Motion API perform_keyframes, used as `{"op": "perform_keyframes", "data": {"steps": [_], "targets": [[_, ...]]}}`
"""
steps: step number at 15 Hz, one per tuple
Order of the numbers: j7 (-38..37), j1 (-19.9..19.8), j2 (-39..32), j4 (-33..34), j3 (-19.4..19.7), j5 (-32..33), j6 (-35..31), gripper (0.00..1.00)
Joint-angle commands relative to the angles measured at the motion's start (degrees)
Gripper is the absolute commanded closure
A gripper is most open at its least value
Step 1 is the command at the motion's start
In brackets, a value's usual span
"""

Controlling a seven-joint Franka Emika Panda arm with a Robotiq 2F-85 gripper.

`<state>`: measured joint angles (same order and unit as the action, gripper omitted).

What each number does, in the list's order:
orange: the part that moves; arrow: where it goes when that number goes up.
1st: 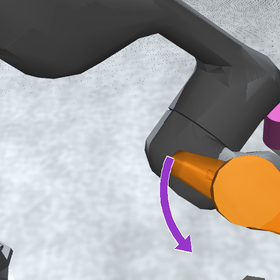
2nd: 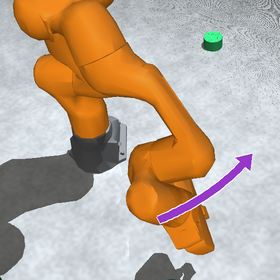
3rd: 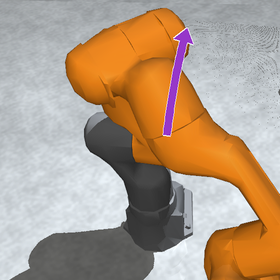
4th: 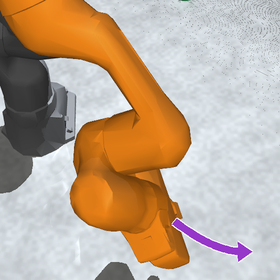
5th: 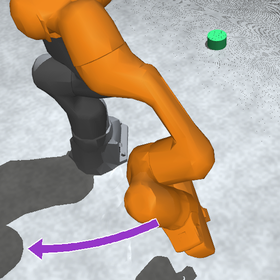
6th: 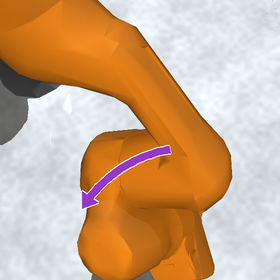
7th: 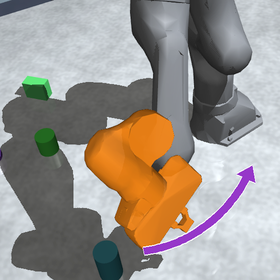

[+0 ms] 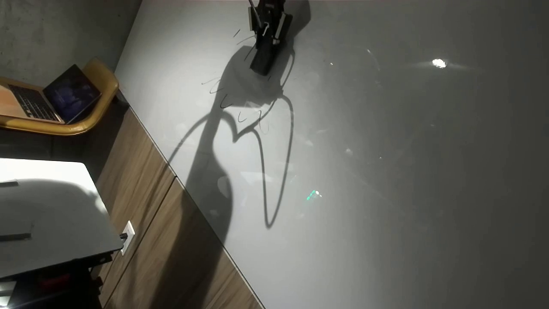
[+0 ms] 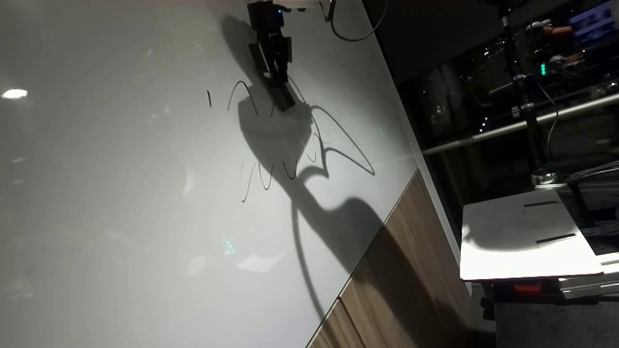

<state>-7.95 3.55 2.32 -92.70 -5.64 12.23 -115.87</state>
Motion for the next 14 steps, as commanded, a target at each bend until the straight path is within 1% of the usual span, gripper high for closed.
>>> {"op": "perform_keyframes", "data": {"steps": [1,4,6,8,14], "targets": [[3.2,-2.7,-4.2,1.8,3.5,2.2,-5.8,0.72],[4.0,-4.0,-5.0,1.8,5.3,2.0,-5.6,0.72],[3.3,-4.1,-5.4,1.0,5.6,1.7,-6.3,0.72],[2.7,-3.8,-5.3,0.6,5.1,1.2,-6.2,0.72],[5.0,-3.6,-5.5,0.6,5.1,-1.2,-7.5,0.72]]}}
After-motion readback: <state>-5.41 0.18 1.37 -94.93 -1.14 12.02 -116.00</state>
